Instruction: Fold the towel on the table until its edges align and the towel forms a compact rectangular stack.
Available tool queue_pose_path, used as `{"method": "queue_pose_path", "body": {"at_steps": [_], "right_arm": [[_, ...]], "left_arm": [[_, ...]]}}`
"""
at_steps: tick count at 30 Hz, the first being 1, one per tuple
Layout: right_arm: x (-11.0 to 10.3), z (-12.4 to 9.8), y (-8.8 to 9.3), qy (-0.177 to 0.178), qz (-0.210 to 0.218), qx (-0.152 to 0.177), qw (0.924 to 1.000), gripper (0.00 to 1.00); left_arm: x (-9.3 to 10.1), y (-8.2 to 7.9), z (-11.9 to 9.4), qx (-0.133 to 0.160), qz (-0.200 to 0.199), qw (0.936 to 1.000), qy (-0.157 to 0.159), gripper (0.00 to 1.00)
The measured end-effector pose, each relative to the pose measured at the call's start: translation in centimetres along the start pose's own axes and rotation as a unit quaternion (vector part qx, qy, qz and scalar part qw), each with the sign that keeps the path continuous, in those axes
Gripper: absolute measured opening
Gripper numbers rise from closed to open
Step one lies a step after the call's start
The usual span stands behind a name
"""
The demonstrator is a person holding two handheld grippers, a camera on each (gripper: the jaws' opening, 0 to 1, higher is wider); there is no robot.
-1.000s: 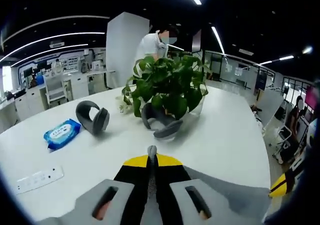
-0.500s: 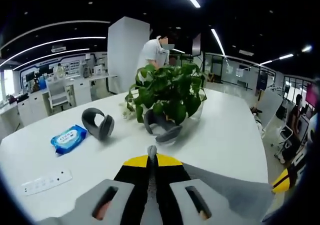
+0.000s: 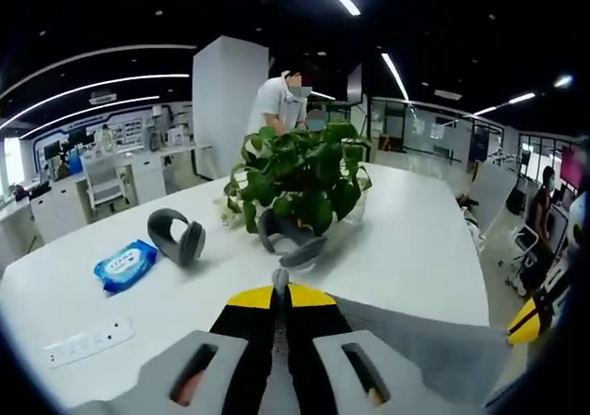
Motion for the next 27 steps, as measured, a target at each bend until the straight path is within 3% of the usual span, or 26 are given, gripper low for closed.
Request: {"method": "queue_pose_path", "body": {"at_steps": [9, 27], "right_arm": [[-0.4, -1.5, -1.0, -0.001, -0.002, 0.017, 0.9999, 0.0], [-2.2, -2.4, -1.9, -0.012, -0.014, 0.036, 0.9992, 0.0]], "left_arm": [[-0.2, -1.5, -1.0, 0.015, -0.009, 0.9998, -0.003, 0.03], [-2.1, -1.9, -3.3, 0.021, 0.006, 0.9995, -0.021, 0.03]]}}
Point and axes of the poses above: the point that each gripper's makers call its tool centre point, and the gripper's own axes: z roughly forward along the fingers, x roughly to its right, y roughly out of its underside, the point moved 3 cm from there along -z, roughly backward along the fingers, and after that the axes turned 4 degrees about z, right-handed, at the moved point
